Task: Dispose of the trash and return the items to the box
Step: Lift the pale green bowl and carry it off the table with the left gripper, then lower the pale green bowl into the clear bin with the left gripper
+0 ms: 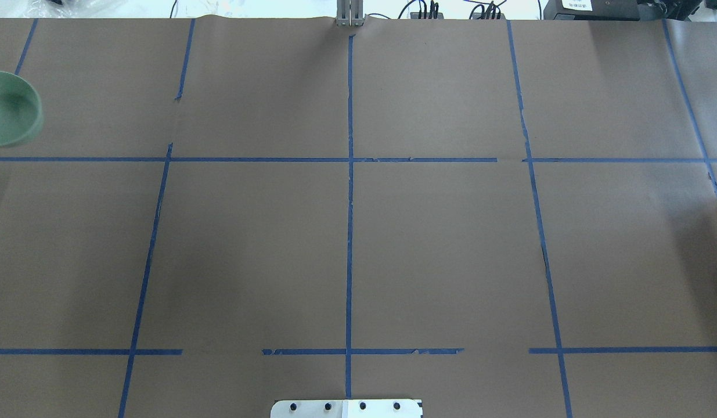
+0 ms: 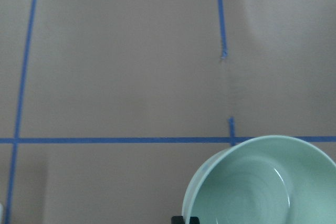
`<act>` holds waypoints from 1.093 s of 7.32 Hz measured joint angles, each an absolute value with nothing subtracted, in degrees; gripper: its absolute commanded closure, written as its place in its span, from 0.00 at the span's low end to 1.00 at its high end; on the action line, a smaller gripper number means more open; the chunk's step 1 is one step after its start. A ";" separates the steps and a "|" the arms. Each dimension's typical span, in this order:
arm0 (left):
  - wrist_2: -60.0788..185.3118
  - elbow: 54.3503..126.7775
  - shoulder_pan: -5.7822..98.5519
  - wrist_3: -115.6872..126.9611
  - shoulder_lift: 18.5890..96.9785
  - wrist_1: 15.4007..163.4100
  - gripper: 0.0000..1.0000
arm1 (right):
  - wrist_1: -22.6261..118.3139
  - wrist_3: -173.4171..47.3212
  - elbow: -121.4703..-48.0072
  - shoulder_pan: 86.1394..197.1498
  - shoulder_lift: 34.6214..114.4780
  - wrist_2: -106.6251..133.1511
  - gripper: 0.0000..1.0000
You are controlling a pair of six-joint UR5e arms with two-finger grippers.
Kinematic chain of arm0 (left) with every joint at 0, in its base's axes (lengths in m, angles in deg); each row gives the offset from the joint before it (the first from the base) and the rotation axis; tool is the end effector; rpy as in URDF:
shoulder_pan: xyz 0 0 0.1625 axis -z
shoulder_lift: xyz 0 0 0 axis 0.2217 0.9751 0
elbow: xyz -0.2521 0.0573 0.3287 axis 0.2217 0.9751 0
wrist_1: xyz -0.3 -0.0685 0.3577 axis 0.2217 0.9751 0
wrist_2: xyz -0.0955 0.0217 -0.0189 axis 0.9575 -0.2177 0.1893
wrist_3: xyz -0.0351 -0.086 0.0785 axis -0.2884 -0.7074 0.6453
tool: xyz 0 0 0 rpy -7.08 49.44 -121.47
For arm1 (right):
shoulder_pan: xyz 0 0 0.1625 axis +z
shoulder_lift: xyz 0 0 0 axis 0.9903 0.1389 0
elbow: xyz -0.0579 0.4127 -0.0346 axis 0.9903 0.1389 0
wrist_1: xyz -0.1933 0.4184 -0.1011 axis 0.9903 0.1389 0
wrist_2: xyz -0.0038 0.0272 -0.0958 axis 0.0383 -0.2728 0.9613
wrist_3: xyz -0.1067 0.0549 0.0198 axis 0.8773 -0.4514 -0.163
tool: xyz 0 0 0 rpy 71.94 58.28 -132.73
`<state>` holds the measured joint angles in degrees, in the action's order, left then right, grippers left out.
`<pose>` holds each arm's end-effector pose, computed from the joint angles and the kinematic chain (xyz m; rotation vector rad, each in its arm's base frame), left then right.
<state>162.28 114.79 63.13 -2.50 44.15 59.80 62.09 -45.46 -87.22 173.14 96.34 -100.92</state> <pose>0.0696 -0.5677 0.3897 0.2800 0.6556 -0.0150 0.0547 -0.5426 0.6283 0.0621 -0.8226 -0.0196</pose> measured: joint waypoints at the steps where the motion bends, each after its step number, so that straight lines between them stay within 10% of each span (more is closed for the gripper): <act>1: 163.78 110.45 68.14 5.68 43.97 59.87 1.00 | 62.05 -45.50 -87.45 173.15 96.37 -100.97 0.00; 8: 165.02 89.10 88.29 46.49 35.93 63.73 1.00 | 61.27 -45.57 -88.09 173.15 96.58 -100.92 0.00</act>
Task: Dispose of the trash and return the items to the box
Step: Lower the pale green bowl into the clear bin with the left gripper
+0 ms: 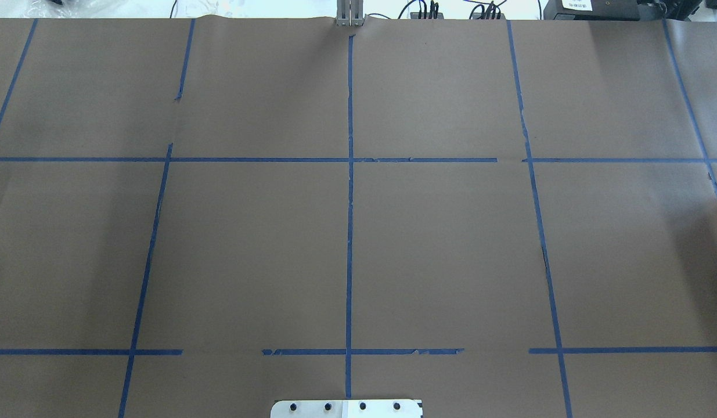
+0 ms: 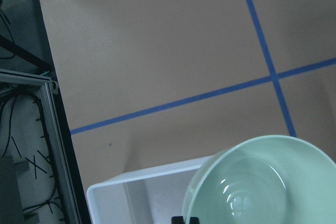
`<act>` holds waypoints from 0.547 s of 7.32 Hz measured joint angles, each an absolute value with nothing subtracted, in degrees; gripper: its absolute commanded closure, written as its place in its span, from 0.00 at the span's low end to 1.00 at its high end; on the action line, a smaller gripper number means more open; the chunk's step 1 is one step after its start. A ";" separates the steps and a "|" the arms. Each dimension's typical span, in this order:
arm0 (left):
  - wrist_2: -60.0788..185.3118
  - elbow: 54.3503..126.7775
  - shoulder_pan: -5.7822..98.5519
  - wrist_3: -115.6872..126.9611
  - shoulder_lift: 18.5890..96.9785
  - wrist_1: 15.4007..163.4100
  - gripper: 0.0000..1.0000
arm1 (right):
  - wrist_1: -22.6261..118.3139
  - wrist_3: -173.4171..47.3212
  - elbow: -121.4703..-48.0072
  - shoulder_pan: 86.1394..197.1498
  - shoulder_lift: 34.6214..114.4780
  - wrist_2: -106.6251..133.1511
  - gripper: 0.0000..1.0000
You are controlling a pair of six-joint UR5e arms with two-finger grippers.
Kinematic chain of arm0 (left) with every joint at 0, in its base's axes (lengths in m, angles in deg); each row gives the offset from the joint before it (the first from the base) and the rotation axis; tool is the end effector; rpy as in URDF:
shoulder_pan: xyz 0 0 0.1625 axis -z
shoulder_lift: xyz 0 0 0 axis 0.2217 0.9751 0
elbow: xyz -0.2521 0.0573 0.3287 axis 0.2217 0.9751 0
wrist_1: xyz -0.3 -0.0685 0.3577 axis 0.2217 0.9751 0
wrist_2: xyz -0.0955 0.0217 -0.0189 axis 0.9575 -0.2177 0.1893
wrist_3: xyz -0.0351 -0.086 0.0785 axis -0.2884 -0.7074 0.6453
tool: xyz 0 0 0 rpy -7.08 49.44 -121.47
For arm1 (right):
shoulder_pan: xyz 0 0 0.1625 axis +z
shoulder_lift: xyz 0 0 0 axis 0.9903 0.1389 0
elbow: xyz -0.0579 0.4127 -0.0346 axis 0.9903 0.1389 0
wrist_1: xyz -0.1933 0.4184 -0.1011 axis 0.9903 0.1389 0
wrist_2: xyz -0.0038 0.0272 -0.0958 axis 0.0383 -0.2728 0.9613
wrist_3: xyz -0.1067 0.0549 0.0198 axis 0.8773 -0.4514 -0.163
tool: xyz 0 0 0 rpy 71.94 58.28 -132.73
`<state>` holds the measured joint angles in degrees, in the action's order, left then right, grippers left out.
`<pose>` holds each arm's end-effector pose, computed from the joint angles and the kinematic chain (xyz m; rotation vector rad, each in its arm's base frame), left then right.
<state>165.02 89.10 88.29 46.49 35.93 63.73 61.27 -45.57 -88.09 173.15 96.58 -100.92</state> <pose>-0.1666 -0.5090 0.7068 0.1549 0.5744 0.2433 0.0548 -0.5425 0.6206 0.0852 -0.8220 -0.0280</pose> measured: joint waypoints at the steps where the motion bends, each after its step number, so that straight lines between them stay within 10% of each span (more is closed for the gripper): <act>1: 165.01 87.36 88.45 47.04 33.90 66.97 1.00 | 61.22 -45.56 -88.13 173.16 96.65 -100.92 0.00; 4: 164.95 77.65 88.49 46.79 32.41 78.88 1.00 | 61.19 -45.50 -88.15 173.15 96.81 -100.95 0.00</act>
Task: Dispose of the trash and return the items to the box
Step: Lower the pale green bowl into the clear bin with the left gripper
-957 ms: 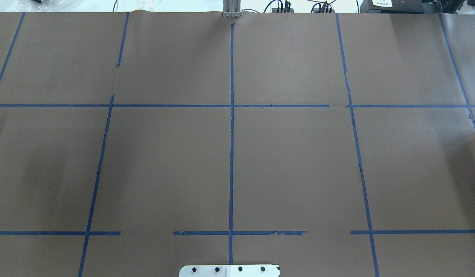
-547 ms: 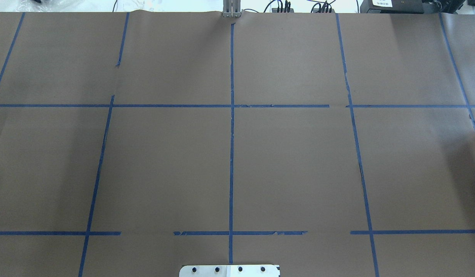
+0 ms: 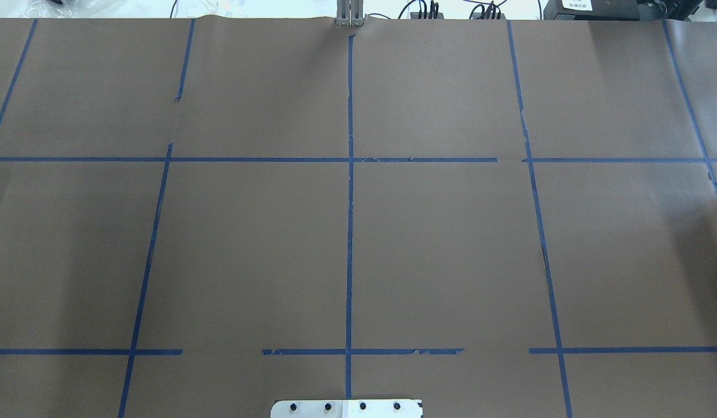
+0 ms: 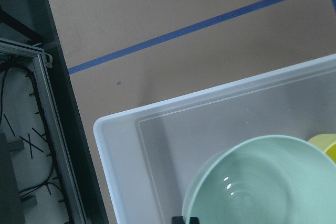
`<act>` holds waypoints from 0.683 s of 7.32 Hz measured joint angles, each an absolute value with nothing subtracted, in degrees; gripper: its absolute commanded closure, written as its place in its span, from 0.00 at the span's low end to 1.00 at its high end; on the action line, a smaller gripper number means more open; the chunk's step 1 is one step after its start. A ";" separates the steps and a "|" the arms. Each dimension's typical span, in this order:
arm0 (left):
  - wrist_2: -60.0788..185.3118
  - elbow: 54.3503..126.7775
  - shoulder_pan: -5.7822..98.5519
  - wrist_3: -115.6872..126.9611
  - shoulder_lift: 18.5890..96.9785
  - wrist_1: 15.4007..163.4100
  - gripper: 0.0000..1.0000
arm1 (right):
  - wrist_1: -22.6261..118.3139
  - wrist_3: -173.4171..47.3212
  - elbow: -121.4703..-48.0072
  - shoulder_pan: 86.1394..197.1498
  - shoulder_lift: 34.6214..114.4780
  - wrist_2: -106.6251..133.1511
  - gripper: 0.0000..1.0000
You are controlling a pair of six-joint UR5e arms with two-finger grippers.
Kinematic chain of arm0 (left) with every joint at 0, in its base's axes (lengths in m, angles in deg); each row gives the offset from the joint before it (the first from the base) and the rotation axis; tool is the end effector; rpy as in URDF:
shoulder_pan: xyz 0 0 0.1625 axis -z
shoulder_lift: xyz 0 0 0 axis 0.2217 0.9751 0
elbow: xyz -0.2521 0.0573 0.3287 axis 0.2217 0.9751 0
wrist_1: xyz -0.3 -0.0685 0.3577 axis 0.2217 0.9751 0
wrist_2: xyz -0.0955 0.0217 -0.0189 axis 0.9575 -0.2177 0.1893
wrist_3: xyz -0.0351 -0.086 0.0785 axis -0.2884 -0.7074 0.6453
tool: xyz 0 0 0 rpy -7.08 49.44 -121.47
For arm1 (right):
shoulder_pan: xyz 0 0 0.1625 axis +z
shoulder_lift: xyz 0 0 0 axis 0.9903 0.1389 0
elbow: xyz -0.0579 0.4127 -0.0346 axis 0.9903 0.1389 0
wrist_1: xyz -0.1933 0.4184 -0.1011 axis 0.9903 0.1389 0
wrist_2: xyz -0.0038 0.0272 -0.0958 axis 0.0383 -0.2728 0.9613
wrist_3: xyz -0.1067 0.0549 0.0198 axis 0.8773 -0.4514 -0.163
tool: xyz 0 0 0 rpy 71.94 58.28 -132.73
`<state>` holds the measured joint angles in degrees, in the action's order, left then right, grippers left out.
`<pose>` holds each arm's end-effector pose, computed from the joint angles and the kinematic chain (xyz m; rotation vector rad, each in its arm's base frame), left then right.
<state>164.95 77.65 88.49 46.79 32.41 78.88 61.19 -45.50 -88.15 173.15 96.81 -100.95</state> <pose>-0.1594 -0.4630 0.8208 0.1599 0.5716 0.2459 0.0547 -0.5408 0.6220 0.0842 -0.8225 -0.0285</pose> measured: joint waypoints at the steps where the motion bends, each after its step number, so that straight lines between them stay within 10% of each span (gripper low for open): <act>1: 164.93 74.96 88.42 46.45 32.44 82.34 1.00 | 61.18 -45.48 -88.07 173.16 96.83 -100.93 0.00; 2: 164.94 73.09 88.38 45.20 32.44 85.08 0.69 | 61.18 -45.44 -88.00 173.15 96.84 -100.92 0.00; 3: 164.98 72.16 88.33 43.06 32.44 86.77 0.16 | 61.18 -45.42 -87.99 173.16 96.85 -100.92 0.00; 5: 165.03 71.89 88.28 40.89 32.46 87.86 0.00 | 61.18 -45.41 -87.98 173.16 96.85 -100.93 0.00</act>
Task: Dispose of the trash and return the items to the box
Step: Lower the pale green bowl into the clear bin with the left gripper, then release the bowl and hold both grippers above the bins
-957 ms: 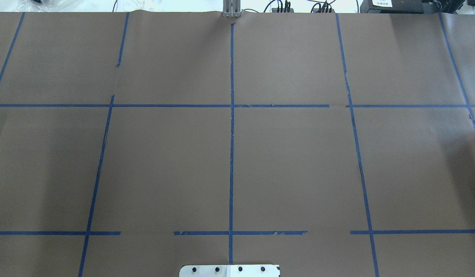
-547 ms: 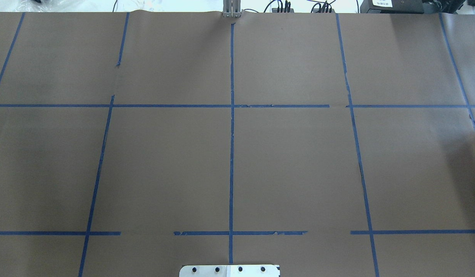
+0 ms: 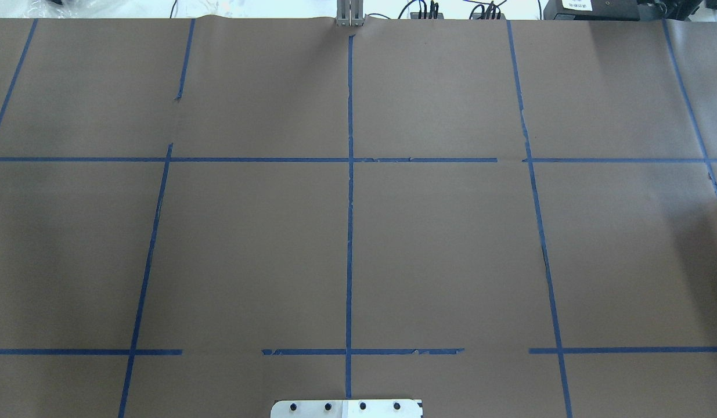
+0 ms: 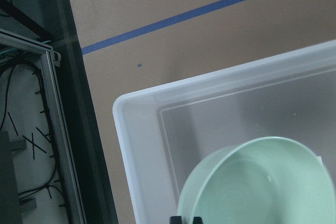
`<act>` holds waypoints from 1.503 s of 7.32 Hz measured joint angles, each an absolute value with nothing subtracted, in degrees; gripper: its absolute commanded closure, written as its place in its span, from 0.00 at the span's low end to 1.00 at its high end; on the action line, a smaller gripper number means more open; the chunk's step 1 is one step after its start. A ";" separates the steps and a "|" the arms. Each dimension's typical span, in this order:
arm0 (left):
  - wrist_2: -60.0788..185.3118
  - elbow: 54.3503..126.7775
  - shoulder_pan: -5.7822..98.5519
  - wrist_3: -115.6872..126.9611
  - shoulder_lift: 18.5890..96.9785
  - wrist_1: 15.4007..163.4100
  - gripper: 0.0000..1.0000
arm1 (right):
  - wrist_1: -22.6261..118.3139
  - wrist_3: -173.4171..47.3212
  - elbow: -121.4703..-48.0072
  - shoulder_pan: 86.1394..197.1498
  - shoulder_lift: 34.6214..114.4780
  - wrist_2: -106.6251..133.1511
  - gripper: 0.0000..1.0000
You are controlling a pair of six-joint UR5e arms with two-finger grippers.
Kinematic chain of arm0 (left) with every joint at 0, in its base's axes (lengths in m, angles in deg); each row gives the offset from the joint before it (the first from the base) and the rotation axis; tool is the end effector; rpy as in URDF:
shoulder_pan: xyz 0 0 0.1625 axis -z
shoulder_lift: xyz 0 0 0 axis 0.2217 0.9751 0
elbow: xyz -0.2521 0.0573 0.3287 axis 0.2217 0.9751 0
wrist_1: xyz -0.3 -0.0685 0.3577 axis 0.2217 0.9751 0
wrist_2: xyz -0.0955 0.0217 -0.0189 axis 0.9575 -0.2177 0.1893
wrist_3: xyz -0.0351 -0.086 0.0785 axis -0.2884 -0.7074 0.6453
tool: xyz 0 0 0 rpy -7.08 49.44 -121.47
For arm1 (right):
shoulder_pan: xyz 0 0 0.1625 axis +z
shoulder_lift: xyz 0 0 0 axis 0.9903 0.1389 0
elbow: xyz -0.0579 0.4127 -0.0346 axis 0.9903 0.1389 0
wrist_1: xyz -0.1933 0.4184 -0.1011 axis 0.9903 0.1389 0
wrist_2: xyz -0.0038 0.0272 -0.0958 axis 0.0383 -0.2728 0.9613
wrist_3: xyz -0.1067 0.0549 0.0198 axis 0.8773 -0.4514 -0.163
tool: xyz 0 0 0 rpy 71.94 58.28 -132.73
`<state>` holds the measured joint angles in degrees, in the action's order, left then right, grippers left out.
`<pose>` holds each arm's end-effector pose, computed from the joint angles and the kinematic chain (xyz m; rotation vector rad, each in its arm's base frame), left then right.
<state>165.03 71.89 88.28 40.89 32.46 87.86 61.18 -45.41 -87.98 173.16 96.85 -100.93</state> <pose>-0.1557 -0.4541 0.8573 0.1828 0.5648 0.1664 0.0549 -0.5403 0.6241 0.0817 -0.8222 -0.0284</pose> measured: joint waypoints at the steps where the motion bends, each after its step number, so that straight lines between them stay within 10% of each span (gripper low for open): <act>1: 165.07 72.25 88.27 40.65 32.53 88.05 0.00 | 61.18 -45.41 -87.96 173.15 96.85 -100.95 0.00; 11: 172.46 96.69 81.71 26.04 34.69 63.72 0.00 | 61.19 -45.48 -88.21 173.16 96.80 -100.91 0.00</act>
